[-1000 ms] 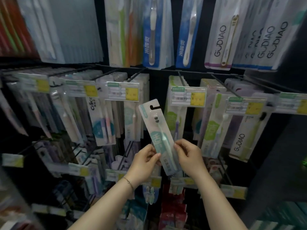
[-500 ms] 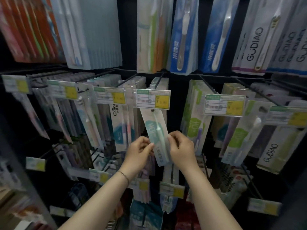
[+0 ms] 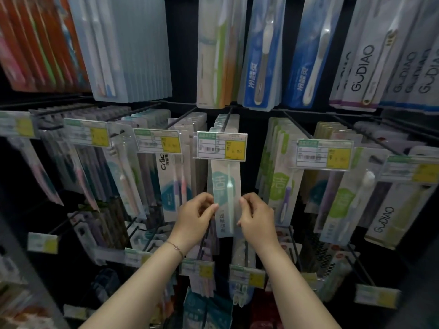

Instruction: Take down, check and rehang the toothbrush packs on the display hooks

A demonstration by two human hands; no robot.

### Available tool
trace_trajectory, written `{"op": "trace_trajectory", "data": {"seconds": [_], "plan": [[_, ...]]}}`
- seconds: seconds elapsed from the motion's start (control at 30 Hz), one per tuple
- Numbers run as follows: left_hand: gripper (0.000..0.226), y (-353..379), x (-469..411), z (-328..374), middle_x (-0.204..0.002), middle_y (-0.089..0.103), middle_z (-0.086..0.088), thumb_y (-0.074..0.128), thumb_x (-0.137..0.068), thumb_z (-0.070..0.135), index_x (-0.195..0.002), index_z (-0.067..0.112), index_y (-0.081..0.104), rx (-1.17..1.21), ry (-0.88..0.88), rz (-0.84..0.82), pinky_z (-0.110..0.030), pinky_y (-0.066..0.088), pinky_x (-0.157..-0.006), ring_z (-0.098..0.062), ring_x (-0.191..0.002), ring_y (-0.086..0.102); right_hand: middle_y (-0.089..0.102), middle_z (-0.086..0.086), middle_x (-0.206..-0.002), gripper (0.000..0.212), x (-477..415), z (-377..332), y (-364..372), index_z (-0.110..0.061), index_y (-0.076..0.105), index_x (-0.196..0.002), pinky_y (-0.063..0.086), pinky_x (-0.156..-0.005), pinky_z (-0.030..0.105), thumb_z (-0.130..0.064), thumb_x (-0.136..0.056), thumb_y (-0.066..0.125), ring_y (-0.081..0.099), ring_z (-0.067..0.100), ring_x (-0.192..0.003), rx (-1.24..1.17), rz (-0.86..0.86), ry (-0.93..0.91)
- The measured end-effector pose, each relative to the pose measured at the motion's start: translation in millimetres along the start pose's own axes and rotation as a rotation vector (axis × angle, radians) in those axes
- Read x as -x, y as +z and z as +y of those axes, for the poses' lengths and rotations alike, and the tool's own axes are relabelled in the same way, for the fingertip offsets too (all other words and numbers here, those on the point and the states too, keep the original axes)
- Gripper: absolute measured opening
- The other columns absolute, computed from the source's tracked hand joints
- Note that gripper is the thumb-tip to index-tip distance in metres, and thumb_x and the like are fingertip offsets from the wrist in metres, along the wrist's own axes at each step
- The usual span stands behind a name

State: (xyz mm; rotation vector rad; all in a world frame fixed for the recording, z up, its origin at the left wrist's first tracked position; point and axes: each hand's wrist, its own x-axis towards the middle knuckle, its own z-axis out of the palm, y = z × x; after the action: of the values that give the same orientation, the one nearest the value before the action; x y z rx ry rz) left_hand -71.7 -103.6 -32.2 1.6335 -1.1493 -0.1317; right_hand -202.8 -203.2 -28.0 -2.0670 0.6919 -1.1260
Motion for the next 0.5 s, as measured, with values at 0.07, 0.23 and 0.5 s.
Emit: {"op": "trace_trajectory", "data": {"seconds": [0.07,0.23,0.5], "plan": [[0.006,-0.6,0.5,1.5,-0.077,0.064,0.002,0.059,-0.094,0.021,-0.089,0.017,0.061,-0.086,0.034,0.021,-0.033,0.054,-0.071,-0.013,-0.075,0.063,0.057,0.002,-0.061,0.020,-1.2,-0.1,-1.6,-0.016,0.055,-0.083,0.046,-0.057,0.036,-0.020,-0.101,0.046,0.059,0.017,-0.057,0.040,-0.027,-0.017],[0.009,-6.3,2.2,7.5,-0.074,0.058,0.009,0.059,-0.093,0.025,-0.088,0.019,0.058,-0.326,0.108,0.096,-0.024,0.048,-0.064,-0.006,-0.069,0.056,0.058,-0.007,-0.071,0.013,2.8,1.7,-7.8,-0.016,0.060,-0.092,0.041,-0.054,0.020,-0.021,-0.099,0.050,0.055,0.005,-0.063,0.151,-0.065,-0.077],[0.021,-3.7,14.4,4.4,-0.076,0.059,0.002,0.054,-0.092,0.035,-0.082,0.016,0.055,-0.803,0.168,0.117,-0.028,0.037,-0.049,-0.022,-0.066,0.059,0.064,-0.001,-0.088,0.014,18.4,14.7,-44.2,-0.018,0.063,-0.103,0.051,-0.056,0.035,-0.025,-0.094,0.057,0.062,0.019,-0.075,0.503,-0.025,-0.211]]}}
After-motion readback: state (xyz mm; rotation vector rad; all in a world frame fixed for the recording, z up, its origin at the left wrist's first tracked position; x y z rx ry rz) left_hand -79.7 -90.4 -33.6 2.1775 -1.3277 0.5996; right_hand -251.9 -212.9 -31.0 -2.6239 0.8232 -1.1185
